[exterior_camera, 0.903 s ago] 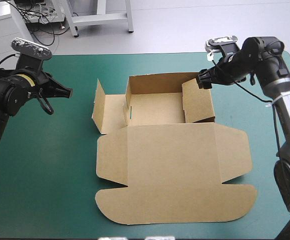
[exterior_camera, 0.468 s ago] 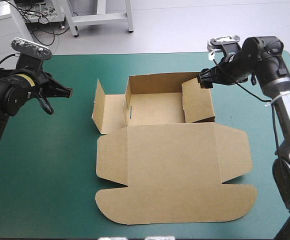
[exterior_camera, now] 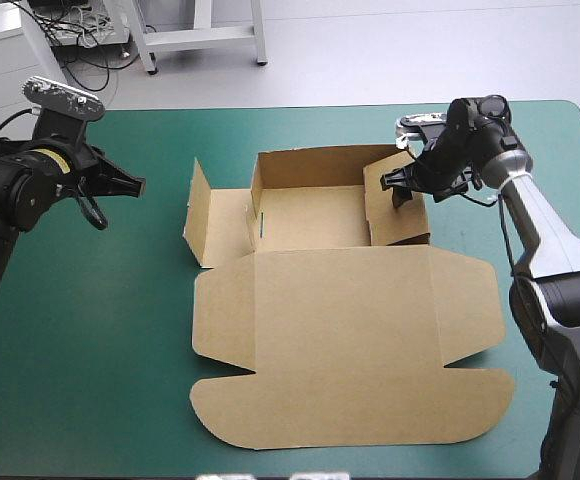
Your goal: Fold the box
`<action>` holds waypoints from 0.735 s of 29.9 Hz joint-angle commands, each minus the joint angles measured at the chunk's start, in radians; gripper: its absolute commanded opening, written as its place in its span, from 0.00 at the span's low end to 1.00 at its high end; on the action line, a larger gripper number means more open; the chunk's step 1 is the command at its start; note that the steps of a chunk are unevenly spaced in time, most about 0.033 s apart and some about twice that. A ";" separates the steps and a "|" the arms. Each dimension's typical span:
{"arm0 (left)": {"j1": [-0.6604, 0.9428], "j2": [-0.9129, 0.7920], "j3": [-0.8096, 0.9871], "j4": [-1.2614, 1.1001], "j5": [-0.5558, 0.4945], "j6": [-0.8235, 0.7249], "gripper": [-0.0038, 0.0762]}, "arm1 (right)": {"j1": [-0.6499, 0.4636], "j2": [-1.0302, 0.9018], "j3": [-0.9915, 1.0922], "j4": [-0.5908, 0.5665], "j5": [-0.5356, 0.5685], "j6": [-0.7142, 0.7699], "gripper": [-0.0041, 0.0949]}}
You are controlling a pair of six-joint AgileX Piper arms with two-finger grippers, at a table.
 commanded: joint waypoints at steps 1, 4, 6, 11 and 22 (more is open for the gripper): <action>-0.001 -0.027 -0.035 0.010 -0.042 -0.005 0.02 | -0.005 -0.028 -0.028 0.002 0.001 0.002 0.68; -0.001 -0.027 -0.035 0.010 -0.038 0.001 0.02 | -0.005 -0.006 -0.028 0.002 -0.001 0.002 0.64; -0.001 -0.027 -0.035 0.010 -0.036 0.001 0.02 | -0.005 0.002 -0.028 0.003 -0.007 0.002 0.59; -0.001 -0.027 -0.035 0.010 -0.030 0.001 0.02 | -0.005 0.002 -0.030 0.003 -0.012 0.002 0.30; -0.001 -0.027 -0.035 0.020 -0.021 -0.005 0.02 | -0.005 -0.020 -0.030 0.003 0.008 -0.004 0.02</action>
